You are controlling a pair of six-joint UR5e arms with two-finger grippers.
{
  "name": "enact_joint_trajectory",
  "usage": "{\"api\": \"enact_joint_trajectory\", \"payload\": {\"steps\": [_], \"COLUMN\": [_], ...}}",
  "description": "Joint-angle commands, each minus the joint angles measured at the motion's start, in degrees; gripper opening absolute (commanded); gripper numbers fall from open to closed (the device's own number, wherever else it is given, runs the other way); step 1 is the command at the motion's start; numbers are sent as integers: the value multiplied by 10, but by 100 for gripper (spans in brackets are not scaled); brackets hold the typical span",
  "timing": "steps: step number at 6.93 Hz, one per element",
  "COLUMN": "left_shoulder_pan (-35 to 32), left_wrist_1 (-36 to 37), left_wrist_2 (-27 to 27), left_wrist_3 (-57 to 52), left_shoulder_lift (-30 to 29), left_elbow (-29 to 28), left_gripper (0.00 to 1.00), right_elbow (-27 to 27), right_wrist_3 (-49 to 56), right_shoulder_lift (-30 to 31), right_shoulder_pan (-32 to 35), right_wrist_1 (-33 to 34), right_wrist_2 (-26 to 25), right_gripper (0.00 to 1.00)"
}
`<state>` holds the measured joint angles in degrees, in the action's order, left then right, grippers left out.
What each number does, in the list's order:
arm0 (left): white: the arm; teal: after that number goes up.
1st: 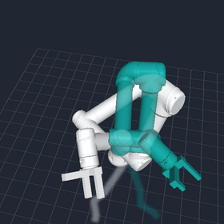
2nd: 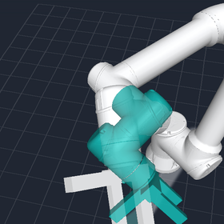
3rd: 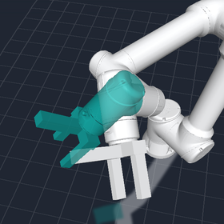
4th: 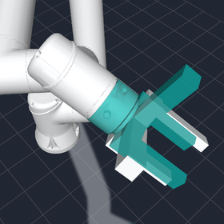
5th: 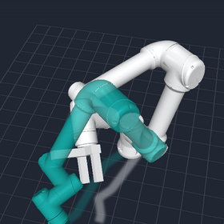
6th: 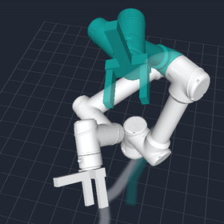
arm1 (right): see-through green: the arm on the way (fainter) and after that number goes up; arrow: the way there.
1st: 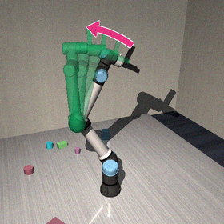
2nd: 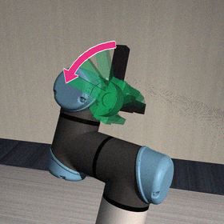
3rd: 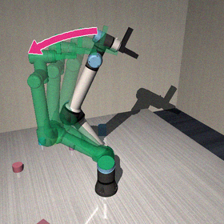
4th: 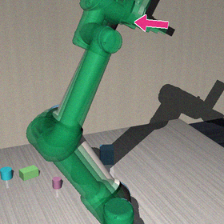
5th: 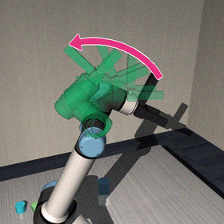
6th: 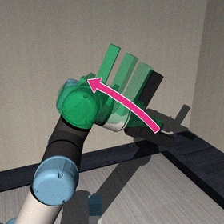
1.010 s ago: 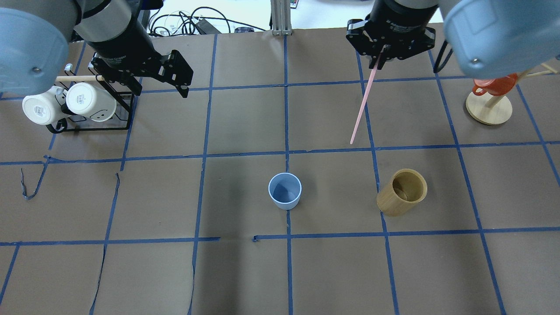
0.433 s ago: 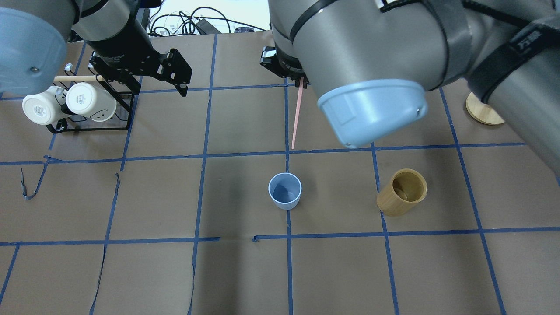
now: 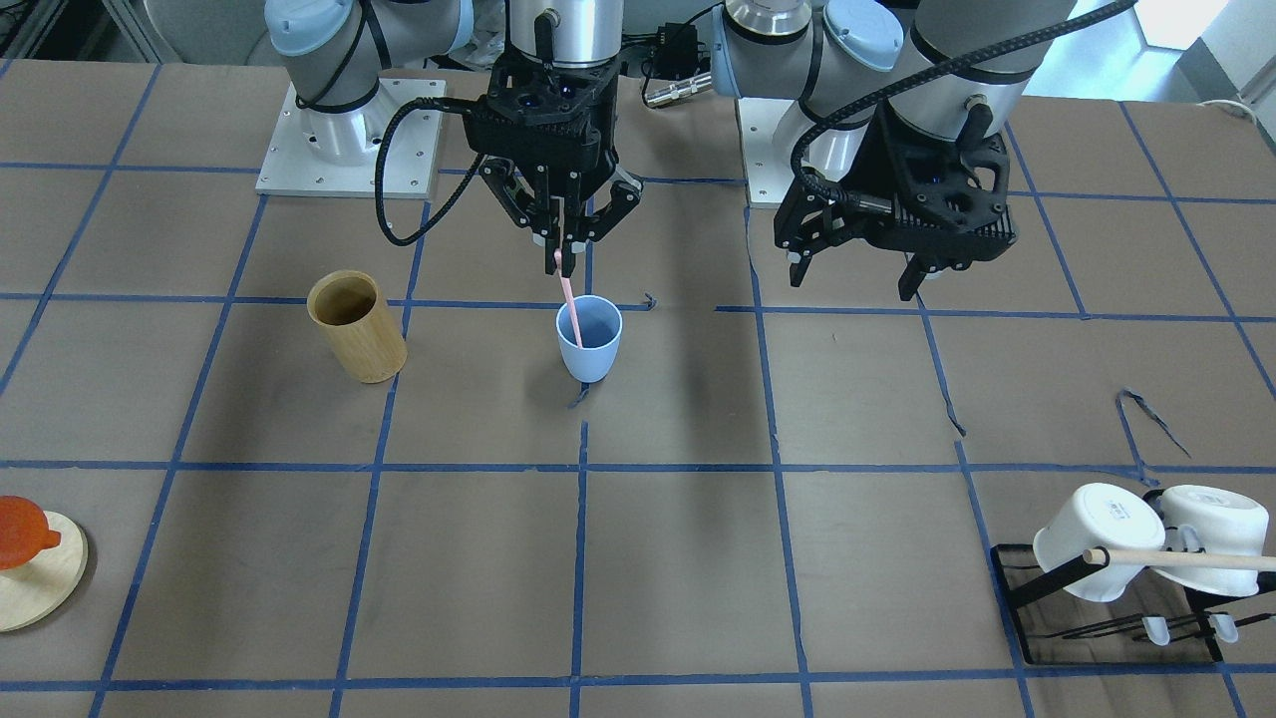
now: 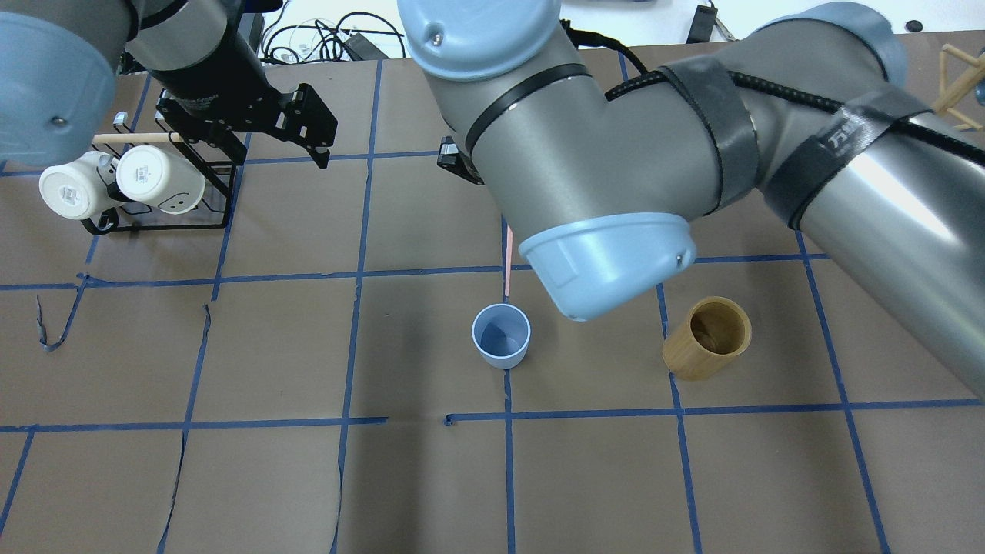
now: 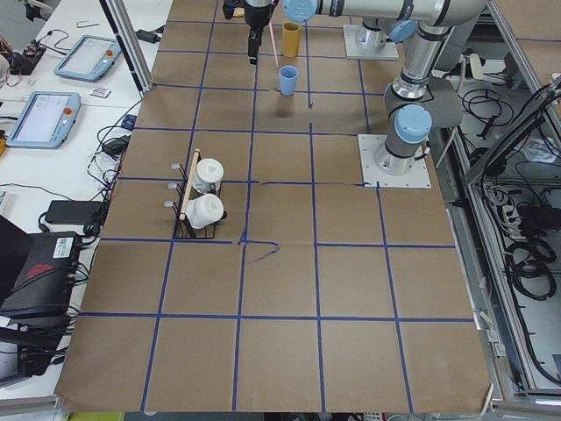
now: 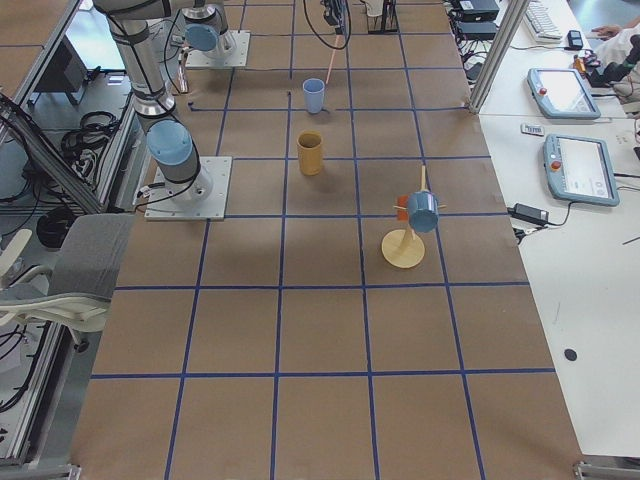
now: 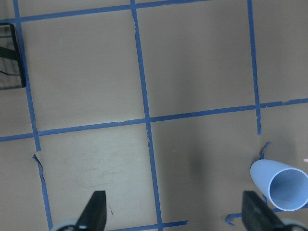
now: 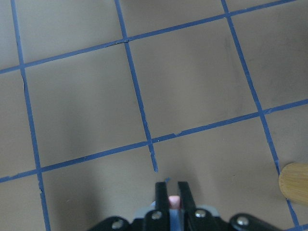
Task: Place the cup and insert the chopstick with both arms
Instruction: 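Carry the pink chopstick with the right gripper over the blue cup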
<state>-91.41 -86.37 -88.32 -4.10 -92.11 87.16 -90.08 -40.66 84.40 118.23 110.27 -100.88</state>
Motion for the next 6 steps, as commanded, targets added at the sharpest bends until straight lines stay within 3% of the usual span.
{"api": "enact_joint_trajectory", "payload": {"steps": [1,5,6], "left_shoulder_pan": [0,0,0], "left_wrist_1": [0,0,0], "left_wrist_2": [0,-1,0], "left_wrist_3": [11,11,11], "left_shoulder_lift": [2,2,2], "left_elbow": [1,1,1], "left_gripper": [100,100,100], "right_elbow": [-6,-11,-21], "right_wrist_3": [-2,-6,-6], "right_shoulder_lift": [2,-4,-7], "right_shoulder_pan": [3,28,28], "right_wrist_1": [-8,-10,-2], "right_wrist_2": [7,6,4], "right_gripper": [17,21,34]}}
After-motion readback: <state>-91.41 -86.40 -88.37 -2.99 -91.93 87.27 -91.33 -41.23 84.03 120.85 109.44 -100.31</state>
